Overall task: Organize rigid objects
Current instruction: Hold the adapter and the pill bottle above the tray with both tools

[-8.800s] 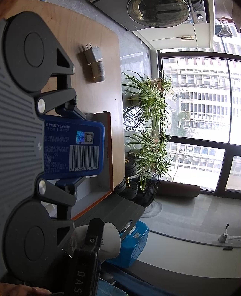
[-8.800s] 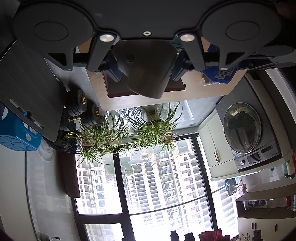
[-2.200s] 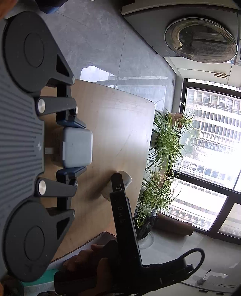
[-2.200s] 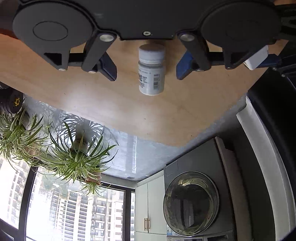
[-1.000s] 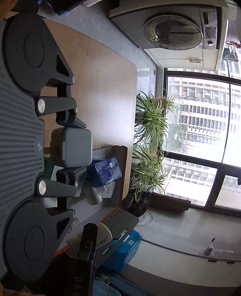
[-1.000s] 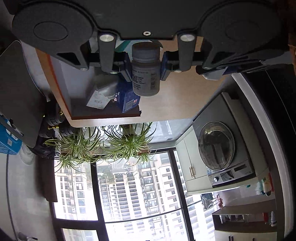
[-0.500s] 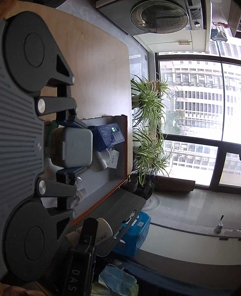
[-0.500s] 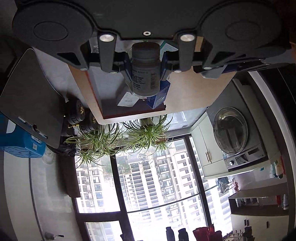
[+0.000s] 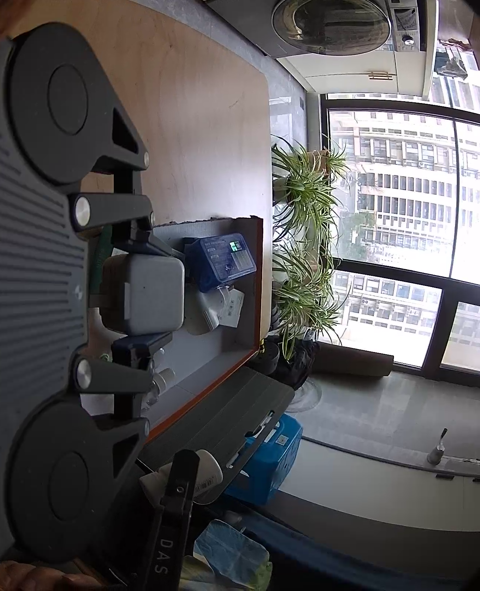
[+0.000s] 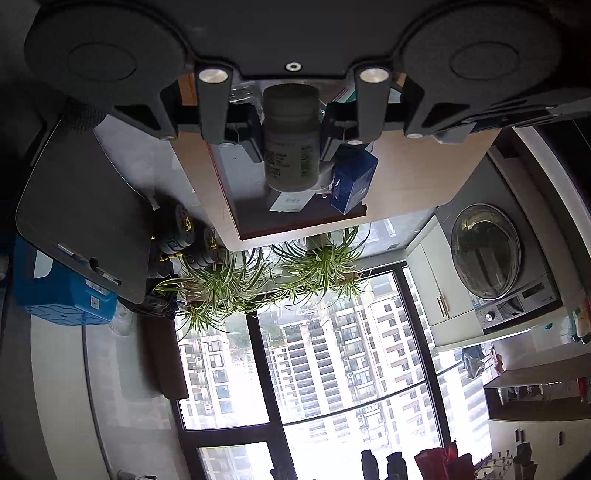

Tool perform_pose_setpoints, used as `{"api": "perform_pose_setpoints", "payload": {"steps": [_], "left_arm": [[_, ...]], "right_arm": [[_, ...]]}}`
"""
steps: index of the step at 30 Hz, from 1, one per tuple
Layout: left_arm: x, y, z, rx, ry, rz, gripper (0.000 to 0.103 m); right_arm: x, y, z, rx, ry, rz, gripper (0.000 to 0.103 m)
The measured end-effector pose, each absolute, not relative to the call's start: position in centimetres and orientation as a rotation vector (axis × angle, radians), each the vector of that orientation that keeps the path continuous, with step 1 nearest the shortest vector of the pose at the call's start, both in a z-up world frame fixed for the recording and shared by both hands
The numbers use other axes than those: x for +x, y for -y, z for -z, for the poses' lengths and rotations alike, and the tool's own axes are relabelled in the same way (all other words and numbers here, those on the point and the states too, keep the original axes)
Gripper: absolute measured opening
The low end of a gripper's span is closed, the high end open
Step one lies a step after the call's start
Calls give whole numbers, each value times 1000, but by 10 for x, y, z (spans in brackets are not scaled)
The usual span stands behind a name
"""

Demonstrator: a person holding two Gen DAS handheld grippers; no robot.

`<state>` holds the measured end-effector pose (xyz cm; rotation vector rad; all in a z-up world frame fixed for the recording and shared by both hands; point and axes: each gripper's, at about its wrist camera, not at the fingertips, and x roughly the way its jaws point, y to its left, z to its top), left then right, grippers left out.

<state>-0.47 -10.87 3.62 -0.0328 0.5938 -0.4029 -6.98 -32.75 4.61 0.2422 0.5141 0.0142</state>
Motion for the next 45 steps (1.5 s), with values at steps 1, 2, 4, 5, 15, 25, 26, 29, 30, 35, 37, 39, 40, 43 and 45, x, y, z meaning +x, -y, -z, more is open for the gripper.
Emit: {"api": "perform_pose_setpoints", "payload": {"steps": [1, 2, 4, 5, 15, 25, 26, 29, 30, 35, 37, 39, 40, 43, 45], "left_arm": [[-3, 109, -36, -36, -595, 404, 42], [-1, 109, -36, -37, -597, 404, 42], [1, 110, -35, -44, -602, 406, 42], [3, 110, -36, -46, -602, 405, 42], [18, 123, -36, -46, -613, 406, 42], [38, 143, -34, -36, -625, 424, 43], [39, 144, -33, -34, -624, 422, 42], [46, 148, -30, -31, -634, 420, 42], [47, 149, -30, -27, -635, 417, 42], [52, 151, -28, -24, -643, 407, 42], [53, 151, -28, -25, -643, 401, 42], [53, 150, -27, -27, -647, 398, 42], [53, 150, -27, -30, -648, 399, 42], [53, 150, -27, -33, -648, 393, 42], [53, 149, -26, -34, -649, 392, 42]], "right_arm": [[-69, 328, -46, 241, -515, -15, 40], [-67, 329, -45, 239, -517, -15, 40], [-64, 329, -44, 240, -517, -15, 40], [-62, 329, -44, 244, -520, -18, 40], [-32, 333, -36, 233, -544, -35, 40], [-8, 344, -29, 247, -557, -26, 40], [-7, 345, -29, 248, -559, -27, 40], [-2, 346, -28, 242, -562, -30, 40], [0, 346, -28, 240, -562, -30, 40], [6, 344, -29, 234, -560, -35, 40], [8, 343, -29, 233, -563, -35, 40], [10, 342, -29, 233, -567, -37, 40], [11, 342, -28, 234, -568, -40, 40], [12, 339, -30, 226, -567, -50, 40], [12, 337, -31, 219, -564, -55, 40]]}}
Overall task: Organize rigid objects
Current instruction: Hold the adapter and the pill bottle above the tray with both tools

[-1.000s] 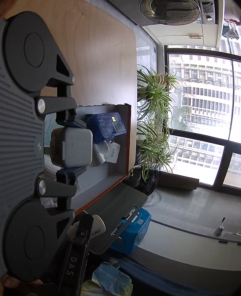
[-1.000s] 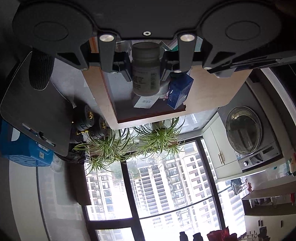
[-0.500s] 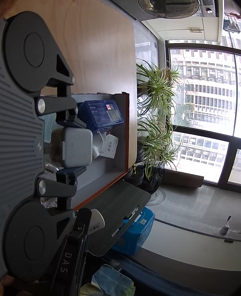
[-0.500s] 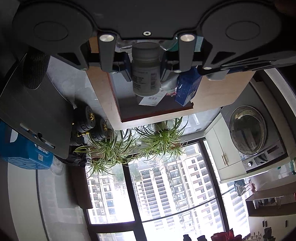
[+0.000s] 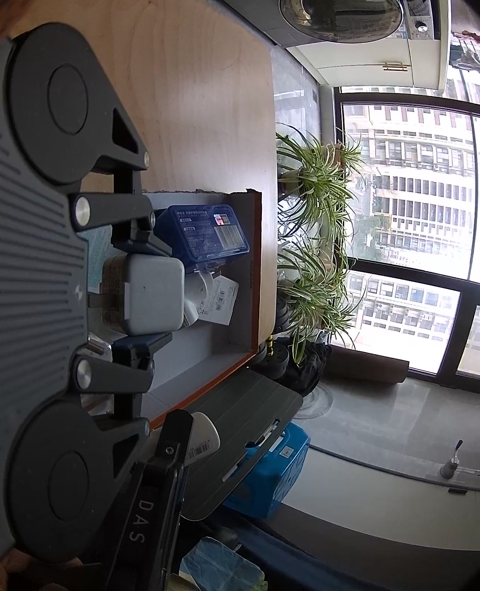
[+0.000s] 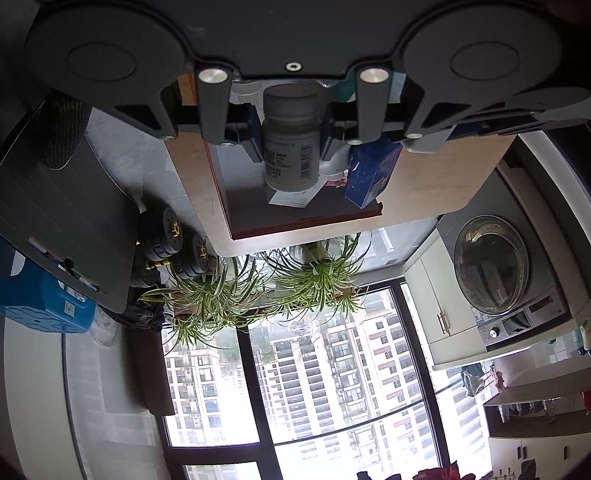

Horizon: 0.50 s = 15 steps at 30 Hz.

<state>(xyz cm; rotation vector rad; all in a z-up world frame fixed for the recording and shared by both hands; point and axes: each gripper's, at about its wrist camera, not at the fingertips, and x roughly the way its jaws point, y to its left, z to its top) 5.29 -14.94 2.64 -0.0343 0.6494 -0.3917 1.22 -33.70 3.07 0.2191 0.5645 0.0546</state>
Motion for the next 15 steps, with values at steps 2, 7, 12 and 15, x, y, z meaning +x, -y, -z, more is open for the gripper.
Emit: {"api": "perform_pose_setpoints", "payload": {"steps": [2, 7, 12, 15], "left_arm": [[53, 150, -27, -34, -647, 390, 43], [52, 151, -27, -37, -645, 390, 43], [52, 151, -27, -39, -646, 389, 42], [52, 151, -27, -38, -644, 389, 43]], "right_arm": [[13, 337, -32, 218, -562, -54, 40], [13, 338, -35, 215, -554, -52, 40], [13, 338, -36, 216, -552, -54, 40], [14, 338, -38, 213, -552, -55, 40]]}}
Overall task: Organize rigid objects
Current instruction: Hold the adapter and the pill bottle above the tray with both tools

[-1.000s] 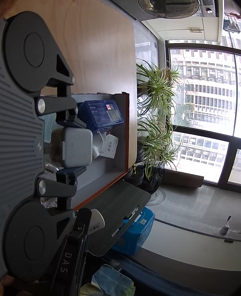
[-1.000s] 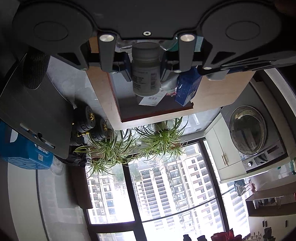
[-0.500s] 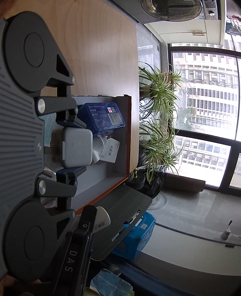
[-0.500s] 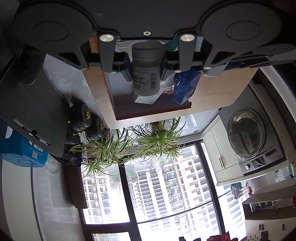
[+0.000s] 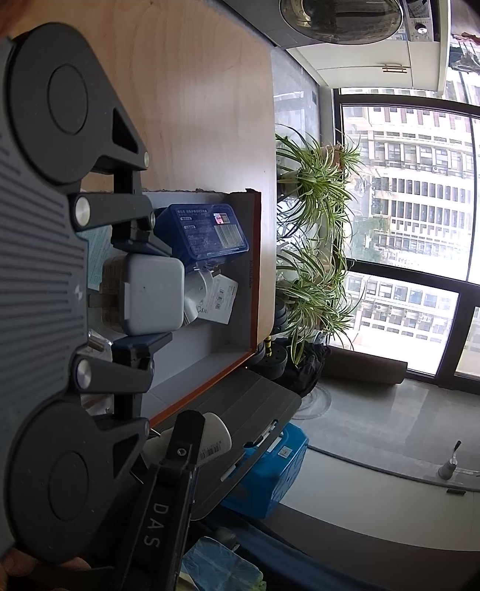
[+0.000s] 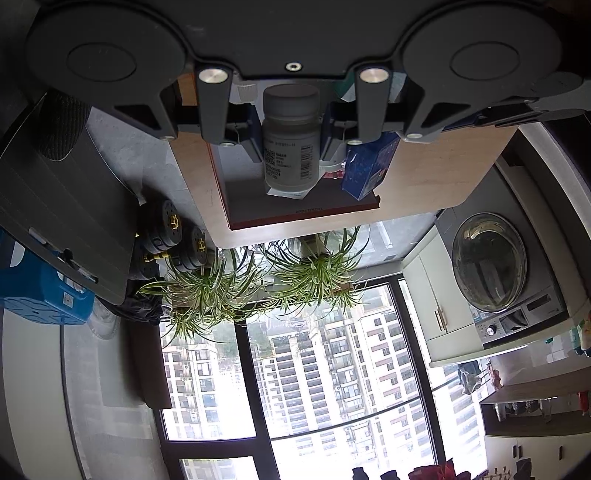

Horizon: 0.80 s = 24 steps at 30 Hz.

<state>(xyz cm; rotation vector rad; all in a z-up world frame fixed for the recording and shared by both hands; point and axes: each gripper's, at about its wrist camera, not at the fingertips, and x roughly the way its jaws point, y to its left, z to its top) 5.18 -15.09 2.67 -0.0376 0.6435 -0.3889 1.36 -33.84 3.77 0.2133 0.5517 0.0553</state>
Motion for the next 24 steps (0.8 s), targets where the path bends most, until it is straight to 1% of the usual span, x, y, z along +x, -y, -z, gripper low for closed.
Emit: {"api": "perform_pose_setpoints", "payload": {"steps": [24], "left_arm": [[55, 156, -38, -22, -665, 374, 43]], "right_arm": [[16, 335, -49, 250, -539, -63, 40]]}}
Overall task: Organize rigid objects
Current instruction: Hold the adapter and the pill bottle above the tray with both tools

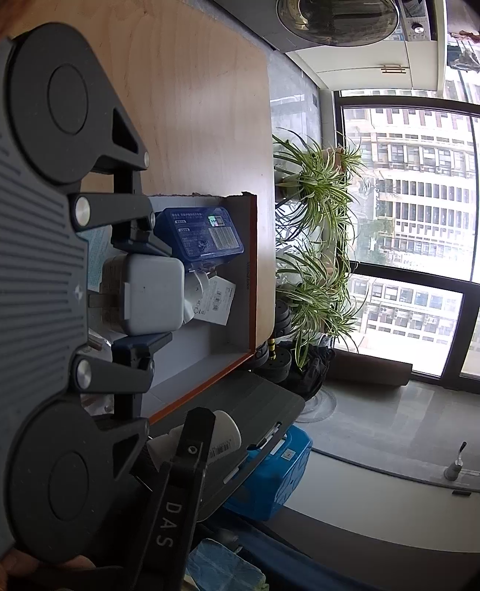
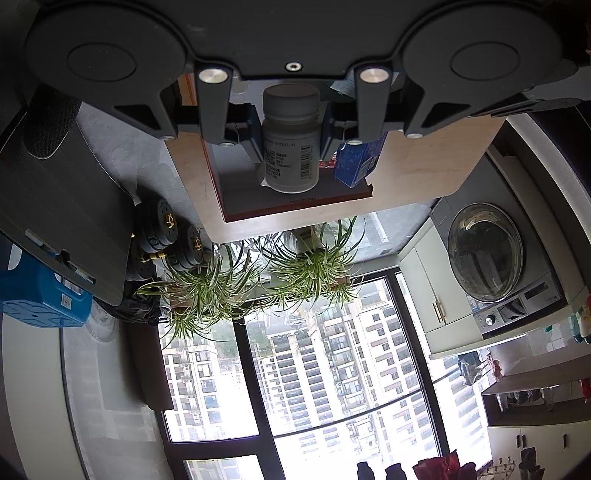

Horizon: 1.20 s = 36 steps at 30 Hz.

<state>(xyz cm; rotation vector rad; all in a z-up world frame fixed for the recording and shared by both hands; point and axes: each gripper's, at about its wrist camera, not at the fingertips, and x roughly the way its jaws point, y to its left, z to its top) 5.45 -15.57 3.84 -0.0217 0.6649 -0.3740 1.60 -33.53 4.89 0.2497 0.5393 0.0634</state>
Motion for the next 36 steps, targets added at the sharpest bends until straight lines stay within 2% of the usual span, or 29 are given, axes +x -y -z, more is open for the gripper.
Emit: {"api": "perform_pose_setpoints", "payload": {"steps": [36], "left_arm": [[67, 165, -30, -46, -714, 407, 43]], "right_arm": [[30, 342, -45, 245, -583, -21, 40]]}}
